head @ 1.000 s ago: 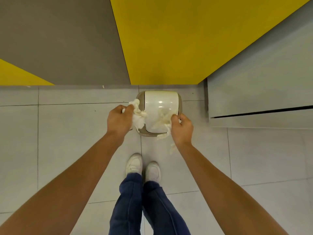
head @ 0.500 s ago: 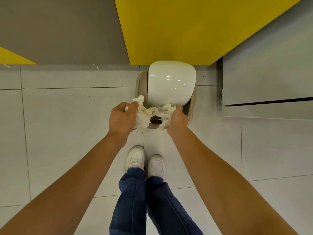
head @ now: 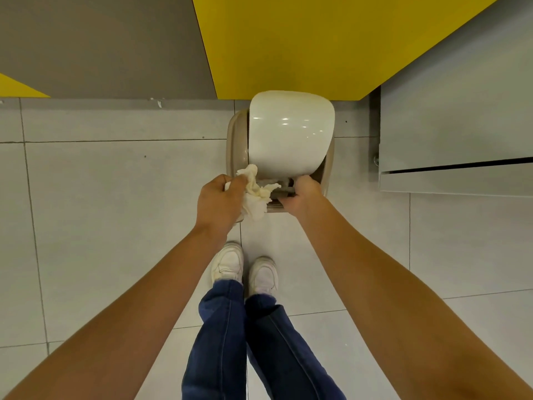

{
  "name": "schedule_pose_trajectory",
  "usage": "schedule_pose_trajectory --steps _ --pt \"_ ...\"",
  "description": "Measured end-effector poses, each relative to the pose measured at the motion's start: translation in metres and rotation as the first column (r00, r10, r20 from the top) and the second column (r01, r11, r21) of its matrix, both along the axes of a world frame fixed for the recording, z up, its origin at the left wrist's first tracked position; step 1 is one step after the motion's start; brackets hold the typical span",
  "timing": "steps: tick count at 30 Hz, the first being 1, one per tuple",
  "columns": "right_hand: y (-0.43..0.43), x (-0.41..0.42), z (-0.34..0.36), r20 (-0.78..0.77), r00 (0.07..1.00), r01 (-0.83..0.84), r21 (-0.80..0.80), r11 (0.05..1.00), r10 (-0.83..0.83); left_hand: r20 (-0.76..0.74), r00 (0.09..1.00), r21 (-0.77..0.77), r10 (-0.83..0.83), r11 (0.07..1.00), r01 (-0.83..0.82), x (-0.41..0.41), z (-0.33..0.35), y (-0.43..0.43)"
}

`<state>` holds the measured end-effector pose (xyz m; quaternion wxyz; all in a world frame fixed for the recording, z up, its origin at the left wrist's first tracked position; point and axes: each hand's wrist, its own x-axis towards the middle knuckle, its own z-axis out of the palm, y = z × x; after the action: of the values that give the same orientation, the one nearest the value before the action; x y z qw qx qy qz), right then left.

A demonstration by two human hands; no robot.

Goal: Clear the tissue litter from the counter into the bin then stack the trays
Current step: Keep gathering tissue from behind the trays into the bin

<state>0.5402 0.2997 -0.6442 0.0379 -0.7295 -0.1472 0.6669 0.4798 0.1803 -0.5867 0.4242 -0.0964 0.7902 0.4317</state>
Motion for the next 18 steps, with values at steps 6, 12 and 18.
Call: schedule_pose_trajectory --steps 6,12,18 --pt "0.005 0.012 0.016 -0.033 0.999 -0.038 -0.017 0.999 0.037 0.069 0.997 0.029 -0.029 0.999 0.027 0.013 -0.001 0.015" --pt "0.011 0.019 0.030 -0.116 0.985 -0.128 -0.016 0.992 0.125 0.340 0.940 0.064 0.037 0.996 -0.062 0.025 -0.013 0.036" --pt "0.018 0.032 0.033 -0.081 0.935 -0.344 0.030 0.938 0.345 0.546 0.797 -0.065 0.257 0.962 -0.266 0.029 -0.043 0.063"
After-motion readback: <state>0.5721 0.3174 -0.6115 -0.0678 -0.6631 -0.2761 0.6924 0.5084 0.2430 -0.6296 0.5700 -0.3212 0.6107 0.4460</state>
